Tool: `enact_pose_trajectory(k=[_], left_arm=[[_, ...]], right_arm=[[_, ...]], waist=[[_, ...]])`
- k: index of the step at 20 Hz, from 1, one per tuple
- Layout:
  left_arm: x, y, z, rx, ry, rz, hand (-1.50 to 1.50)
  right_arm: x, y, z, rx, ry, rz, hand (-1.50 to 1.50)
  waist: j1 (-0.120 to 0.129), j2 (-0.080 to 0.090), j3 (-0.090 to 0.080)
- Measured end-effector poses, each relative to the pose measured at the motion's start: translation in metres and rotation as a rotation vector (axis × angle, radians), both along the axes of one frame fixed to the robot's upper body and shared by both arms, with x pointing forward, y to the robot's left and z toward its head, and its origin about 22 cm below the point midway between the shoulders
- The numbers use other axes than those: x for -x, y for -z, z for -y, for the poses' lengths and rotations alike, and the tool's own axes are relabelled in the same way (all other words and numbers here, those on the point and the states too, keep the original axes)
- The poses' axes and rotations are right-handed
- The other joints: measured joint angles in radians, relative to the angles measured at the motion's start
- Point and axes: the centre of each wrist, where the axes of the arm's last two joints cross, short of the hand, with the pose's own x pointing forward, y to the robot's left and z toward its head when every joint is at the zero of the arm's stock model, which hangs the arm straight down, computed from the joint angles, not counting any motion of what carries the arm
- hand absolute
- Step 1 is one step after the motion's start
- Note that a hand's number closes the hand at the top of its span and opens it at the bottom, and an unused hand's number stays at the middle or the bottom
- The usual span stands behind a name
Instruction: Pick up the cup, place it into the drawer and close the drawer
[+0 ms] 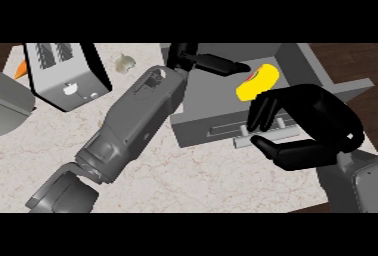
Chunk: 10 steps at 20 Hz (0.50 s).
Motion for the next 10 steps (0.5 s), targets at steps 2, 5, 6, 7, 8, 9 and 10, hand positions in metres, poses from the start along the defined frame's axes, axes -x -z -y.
enact_pose_trajectory(k=[2,5,6,7,8,9,10], left_arm=[[-0.001,-0.001,-0.001,0.037,-0.022,0.009,-1.50],[-0.001,-0.003,-0.001,0.075,-0.044,0.020,-1.50],[-0.002,-0.003,-0.001,0.081,-0.052,0.024,-1.50],[-0.002,-0.001,-0.002,0.089,-0.064,0.024,-1.50],[-0.002,-0.001,-0.003,0.096,-0.069,0.021,-1.50],[-0.003,-0.001,-0.003,0.104,-0.078,0.019,-1.50],[-0.003,0.002,-0.005,0.109,-0.086,0.021,-1.50]], right_arm=[[0.002,0.003,0.001,0.110,-0.049,-0.016,1.50],[0.007,0.006,0.004,0.275,-0.082,-0.034,-1.50],[0.008,0.008,0.007,0.325,-0.073,-0.041,-1.50],[0.009,0.009,0.009,0.370,-0.061,-0.044,-1.50],[0.010,0.010,0.012,0.416,-0.040,-0.036,-1.50],[0.012,0.009,0.013,0.464,-0.023,-0.016,-1.50],[0.013,0.010,0.014,0.507,0.000,0.001,-1.50]], waist=[[0.014,-0.005,0.000],[0.040,-0.014,0.000],[0.050,-0.015,0.000],[0.059,-0.017,0.000],[0.071,-0.019,0.000],[0.081,-0.022,0.001],[0.091,-0.023,0.001]])
